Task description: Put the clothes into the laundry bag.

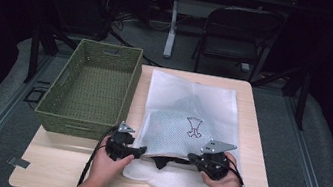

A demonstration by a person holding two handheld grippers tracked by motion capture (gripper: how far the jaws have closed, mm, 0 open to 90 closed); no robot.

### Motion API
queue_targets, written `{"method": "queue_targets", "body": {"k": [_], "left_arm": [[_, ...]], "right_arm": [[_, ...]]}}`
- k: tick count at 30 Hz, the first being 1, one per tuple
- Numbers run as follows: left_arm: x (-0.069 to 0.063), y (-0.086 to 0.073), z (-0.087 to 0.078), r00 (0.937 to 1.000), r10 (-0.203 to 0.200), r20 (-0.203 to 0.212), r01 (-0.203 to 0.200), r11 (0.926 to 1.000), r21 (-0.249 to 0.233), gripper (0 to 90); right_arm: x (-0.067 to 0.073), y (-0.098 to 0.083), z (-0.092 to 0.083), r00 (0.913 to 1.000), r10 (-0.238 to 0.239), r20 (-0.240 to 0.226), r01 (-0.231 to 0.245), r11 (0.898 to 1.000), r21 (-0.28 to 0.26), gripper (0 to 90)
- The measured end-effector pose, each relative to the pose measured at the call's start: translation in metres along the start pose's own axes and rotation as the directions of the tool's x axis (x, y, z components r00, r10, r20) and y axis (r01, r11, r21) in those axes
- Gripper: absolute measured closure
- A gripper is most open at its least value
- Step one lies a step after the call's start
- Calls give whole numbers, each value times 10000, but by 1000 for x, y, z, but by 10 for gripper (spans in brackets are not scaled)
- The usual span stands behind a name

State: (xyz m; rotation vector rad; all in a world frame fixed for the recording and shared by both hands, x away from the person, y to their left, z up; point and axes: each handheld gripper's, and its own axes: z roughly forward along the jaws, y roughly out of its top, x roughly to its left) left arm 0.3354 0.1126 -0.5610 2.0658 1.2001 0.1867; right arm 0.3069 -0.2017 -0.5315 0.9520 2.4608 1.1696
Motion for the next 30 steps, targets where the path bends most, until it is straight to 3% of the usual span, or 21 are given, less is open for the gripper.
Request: {"method": "queue_targets", "body": {"k": [7,12,18,30], "left_arm": [[1,-2,3,9990,-165,414,165,9999,8,506],[-2,0,3,9997,114,230,-114,9999,-30,623],[-8,4,-3,9994,350,1,-349,9982,-477,796],[-8,21,-33,9980,251,578,-177,9920,-1246,847]], "right_arm": [[1,1,1,10000,-32,21,32,10000,-19,894],[2,1,2,10000,-69,62,69,10000,-40,894],[2,1,2,9999,-49,94,50,10000,-71,894],[3,5,-1,10000,29,7,-29,9995,-321,869]]}}
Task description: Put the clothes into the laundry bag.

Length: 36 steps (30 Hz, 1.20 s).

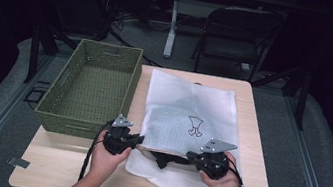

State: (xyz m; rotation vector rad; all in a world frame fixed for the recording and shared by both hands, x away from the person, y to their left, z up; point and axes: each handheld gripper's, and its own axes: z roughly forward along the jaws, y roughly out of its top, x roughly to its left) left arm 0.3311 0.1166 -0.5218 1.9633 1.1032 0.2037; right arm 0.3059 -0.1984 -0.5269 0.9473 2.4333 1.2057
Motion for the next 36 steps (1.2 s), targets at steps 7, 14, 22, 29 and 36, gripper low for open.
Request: {"method": "queue_targets", "body": {"k": [7,14,22,29,36], "left_arm": [[-6,12,-12,9997,140,215,-134,9995,-283,850],[-10,20,-13,9994,306,169,-302,9993,-211,850],[-11,27,-14,9991,383,175,-381,9992,-107,850],[-11,46,-21,9990,406,203,-403,9991,-123,851],[-15,54,-22,9975,679,186,-677,9976,-140,851]], "right_arm": [[2,4,-1,9999,-107,-28,106,9998,-167,829],[4,8,-3,9999,-152,6,152,9995,-291,793],[7,11,-4,9999,-169,19,170,9993,-321,746],[9,22,-6,9997,-252,12,252,9984,-513,715],[14,31,-7,9995,-320,-41,316,9968,-740,652]]}}
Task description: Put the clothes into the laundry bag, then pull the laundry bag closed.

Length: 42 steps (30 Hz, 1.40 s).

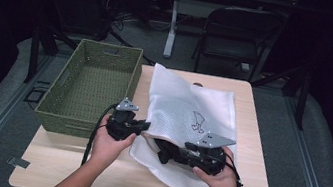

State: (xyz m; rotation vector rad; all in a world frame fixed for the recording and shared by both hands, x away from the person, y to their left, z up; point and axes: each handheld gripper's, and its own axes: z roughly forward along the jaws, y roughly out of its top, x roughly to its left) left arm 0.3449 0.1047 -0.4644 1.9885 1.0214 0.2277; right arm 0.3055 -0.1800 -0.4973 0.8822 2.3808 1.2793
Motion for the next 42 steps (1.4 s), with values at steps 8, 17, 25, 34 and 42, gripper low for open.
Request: {"method": "queue_targets", "body": {"k": [8,17,25,34,42], "left_arm": [[-2,7,-2,9995,303,-19,-303,9994,141,851],[-3,0,-1,9997,240,-6,-240,9997,-57,851],[-5,-3,1,9995,293,97,-291,9994,-165,851],[-3,-3,0,9994,289,179,-284,9993,-226,852],[-7,-3,1,9993,231,297,-224,9994,-250,853]], "right_arm": [[3,11,-1,9998,66,-187,-72,9995,-306,619],[14,27,1,9971,-382,-654,359,9987,-359,671],[20,36,8,9939,-147,-1091,86,9984,-559,680],[28,45,16,9907,-138,-1355,32,9969,-780,710],[31,50,28,9860,-178,-1658,79,9982,-602,713]]}}
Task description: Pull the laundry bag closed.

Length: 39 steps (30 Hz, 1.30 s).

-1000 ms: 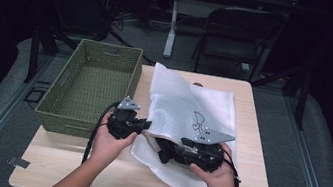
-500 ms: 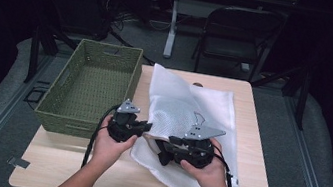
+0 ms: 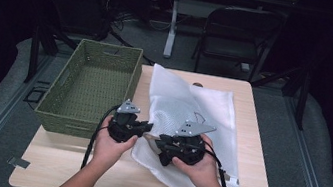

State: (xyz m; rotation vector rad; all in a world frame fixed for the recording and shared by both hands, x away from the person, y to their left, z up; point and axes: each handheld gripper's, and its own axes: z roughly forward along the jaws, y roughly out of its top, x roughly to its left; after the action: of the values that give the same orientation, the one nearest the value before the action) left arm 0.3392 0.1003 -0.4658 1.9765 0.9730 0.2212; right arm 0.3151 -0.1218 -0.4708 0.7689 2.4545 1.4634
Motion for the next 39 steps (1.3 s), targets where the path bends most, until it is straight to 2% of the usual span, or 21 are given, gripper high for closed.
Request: {"method": "queue_targets", "body": {"k": [6,15,18,22,32,35,39], "left_arm": [[-3,-1,1,10000,45,26,-45,10000,-15,852],[-2,-3,3,10000,96,-12,-96,10000,21,853],[-3,-4,4,10000,-33,32,33,10000,-9,853],[-3,-3,5,10000,86,51,-86,10000,49,853],[-3,-6,6,10000,-15,50,15,10000,31,853],[-3,-6,6,10000,-49,54,49,10000,8,852],[-4,-6,6,10000,50,76,-50,10000,26,852]], "right_arm": [[-6,-7,15,9976,506,-464,-496,9985,225,689],[-3,-6,25,9961,575,-668,-560,9982,237,669],[-2,-6,27,9952,641,-737,-620,9976,304,666],[-1,-5,31,9940,686,-852,-662,9973,313,662],[1,-4,27,9915,818,-1010,-809,9966,136,689],[1,-3,26,9875,1113,-1115,-1113,9938,63,721],[0,-3,26,9858,1279,-1087,-1283,9917,35,752]]}}
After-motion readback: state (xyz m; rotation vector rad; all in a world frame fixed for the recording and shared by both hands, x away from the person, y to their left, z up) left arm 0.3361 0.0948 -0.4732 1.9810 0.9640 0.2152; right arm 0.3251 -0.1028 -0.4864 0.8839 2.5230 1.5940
